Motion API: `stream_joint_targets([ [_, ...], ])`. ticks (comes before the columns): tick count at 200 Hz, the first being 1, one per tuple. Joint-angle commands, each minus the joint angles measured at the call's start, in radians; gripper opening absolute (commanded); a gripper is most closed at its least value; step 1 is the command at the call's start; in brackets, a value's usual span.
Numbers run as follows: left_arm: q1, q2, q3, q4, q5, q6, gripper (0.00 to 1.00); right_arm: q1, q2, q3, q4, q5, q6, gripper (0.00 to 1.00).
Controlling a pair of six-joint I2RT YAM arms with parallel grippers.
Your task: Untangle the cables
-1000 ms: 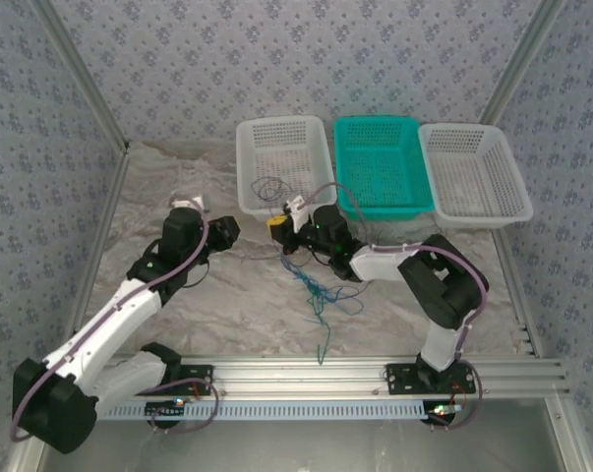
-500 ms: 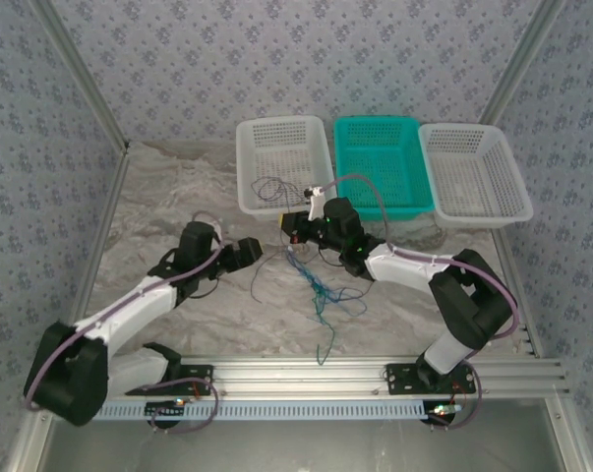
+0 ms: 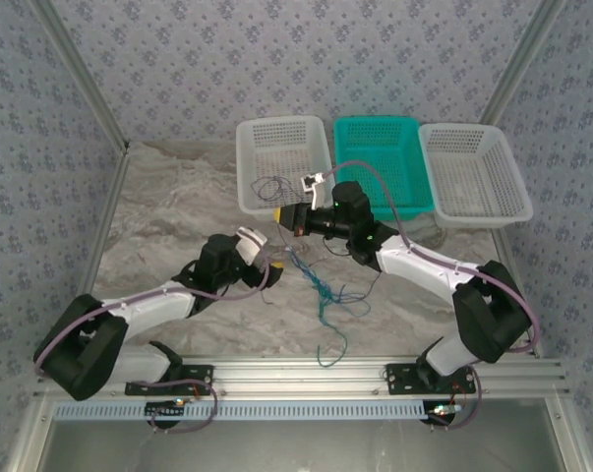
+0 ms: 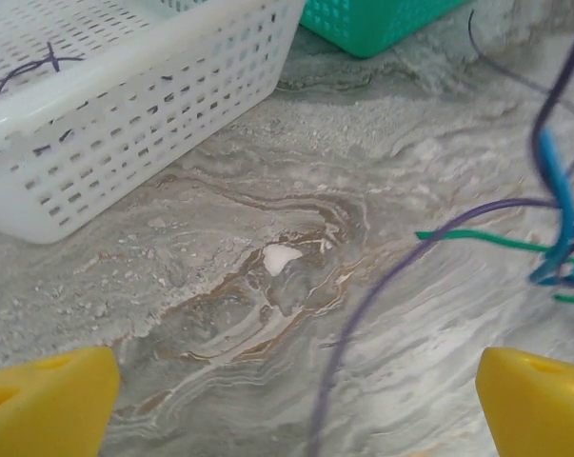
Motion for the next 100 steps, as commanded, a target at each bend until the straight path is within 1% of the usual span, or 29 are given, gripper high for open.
stream_joint_targets([
  [1, 0.000, 0.041, 0.010, 0.090, 0.067, 0.221, 0.95, 0.000, -0.032, 0.039, -0.049, -0.065, 0.002, 0.00],
  [12, -0.001, 0.060, 0.014, 0.104, 0.074, 0.236, 0.95, 0.000, -0.043, 0.045, -0.064, -0.071, 0.000, 0.00],
  [35, -0.002, 0.089, 0.029, 0.153, 0.096, 0.219, 0.92, 0.010, -0.063, 0.051, -0.070, -0.086, -0.004, 0.00],
  [47, -0.003, 0.109, 0.050, 0.170, 0.101, 0.203, 0.84, 0.014, -0.071, 0.052, -0.068, -0.086, 0.000, 0.00],
  [51, -0.003, 0.118, 0.057, 0.174, 0.103, 0.198, 0.79, 0.015, -0.075, 0.051, -0.065, -0.085, 0.002, 0.00],
  [59, -0.003, 0.135, 0.071, 0.186, 0.114, 0.182, 0.67, 0.015, -0.078, 0.050, -0.065, -0.081, 0.004, 0.00],
  [76, -0.004, 0.156, 0.082, 0.241, 0.143, 0.137, 0.33, 0.010, -0.091, 0.044, -0.079, -0.051, 0.001, 0.00],
  [83, -0.005, 0.158, 0.081, 0.264, 0.147, 0.114, 0.13, 0.005, -0.096, 0.038, -0.095, -0.028, -0.004, 0.00],
  [86, -0.004, 0.156, 0.078, 0.277, 0.147, 0.102, 0.01, 0.001, -0.101, 0.034, -0.105, -0.015, -0.006, 0.00],
  [87, -0.004, 0.154, 0.076, 0.282, 0.145, 0.097, 0.00, 0.001, -0.102, 0.034, -0.109, -0.009, -0.007, 0.00],
  [100, -0.001, 0.124, 0.050, 0.342, 0.116, 0.018, 0.00, -0.020, -0.130, 0.005, -0.159, 0.073, -0.006, 0.00],
])
